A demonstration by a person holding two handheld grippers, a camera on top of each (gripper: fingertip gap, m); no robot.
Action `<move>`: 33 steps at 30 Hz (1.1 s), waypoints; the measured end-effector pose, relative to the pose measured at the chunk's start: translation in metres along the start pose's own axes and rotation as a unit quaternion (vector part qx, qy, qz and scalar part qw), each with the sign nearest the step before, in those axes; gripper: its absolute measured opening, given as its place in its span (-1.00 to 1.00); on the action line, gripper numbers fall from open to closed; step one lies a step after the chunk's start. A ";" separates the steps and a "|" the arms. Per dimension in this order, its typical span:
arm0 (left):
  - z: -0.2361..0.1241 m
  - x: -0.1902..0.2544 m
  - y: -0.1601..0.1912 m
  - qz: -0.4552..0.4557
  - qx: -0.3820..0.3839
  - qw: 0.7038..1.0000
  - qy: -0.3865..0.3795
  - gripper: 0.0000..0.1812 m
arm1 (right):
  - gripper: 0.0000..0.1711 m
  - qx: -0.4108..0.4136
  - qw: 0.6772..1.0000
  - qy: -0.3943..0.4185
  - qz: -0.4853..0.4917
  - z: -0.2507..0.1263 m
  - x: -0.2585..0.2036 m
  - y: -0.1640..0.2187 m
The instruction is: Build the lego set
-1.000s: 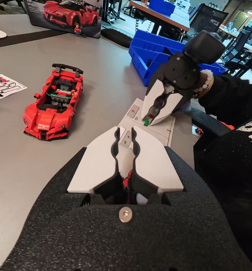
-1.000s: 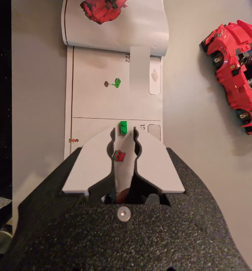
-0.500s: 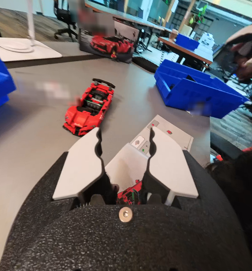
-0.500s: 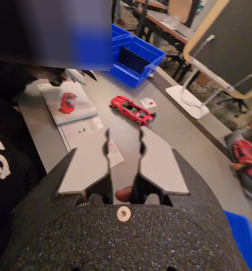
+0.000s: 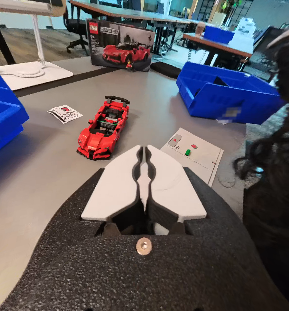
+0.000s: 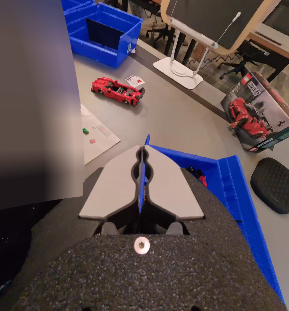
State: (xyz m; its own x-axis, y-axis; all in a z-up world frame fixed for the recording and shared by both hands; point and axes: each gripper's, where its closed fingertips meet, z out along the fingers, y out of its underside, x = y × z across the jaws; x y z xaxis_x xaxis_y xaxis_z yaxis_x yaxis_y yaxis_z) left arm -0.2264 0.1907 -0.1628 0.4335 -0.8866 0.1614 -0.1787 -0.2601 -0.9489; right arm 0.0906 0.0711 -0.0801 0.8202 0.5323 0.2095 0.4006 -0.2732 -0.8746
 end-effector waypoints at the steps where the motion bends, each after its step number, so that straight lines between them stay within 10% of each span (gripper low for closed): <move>1: 0.003 0.001 -0.001 0.000 0.000 1.000 -0.005 -0.85 | -1.00 -0.008 1.000 -0.003 -0.007 -0.005 0.002 0.007; 15: 0.021 0.000 -0.012 0.009 -0.027 1.000 -0.005 -1.00 | -1.00 -0.088 0.995 0.032 0.028 -0.040 0.080 0.055; 17: 0.022 -0.005 -0.019 0.011 -0.017 1.000 -0.021 -0.77 | -0.93 -0.103 0.994 0.029 0.029 -0.040 0.093 0.063; 29: 0.022 -0.018 -0.030 0.040 -0.039 0.996 -0.076 -1.00 | -0.91 -0.235 0.965 -0.101 -0.060 0.009 0.103 0.092; 33: 0.026 -0.022 -0.030 0.048 -0.049 0.994 -0.084 -0.75 | -0.76 -0.319 0.920 -0.192 -0.122 0.031 0.089 0.116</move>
State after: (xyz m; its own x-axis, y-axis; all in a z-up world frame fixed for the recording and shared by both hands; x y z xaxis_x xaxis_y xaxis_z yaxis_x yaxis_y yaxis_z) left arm -0.2072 0.2281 -0.1452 0.5507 -0.8346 0.0154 -0.3083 -0.2205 -0.9254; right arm 0.1975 0.1120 -0.1768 0.5180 0.8508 0.0881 0.8122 -0.4570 -0.3626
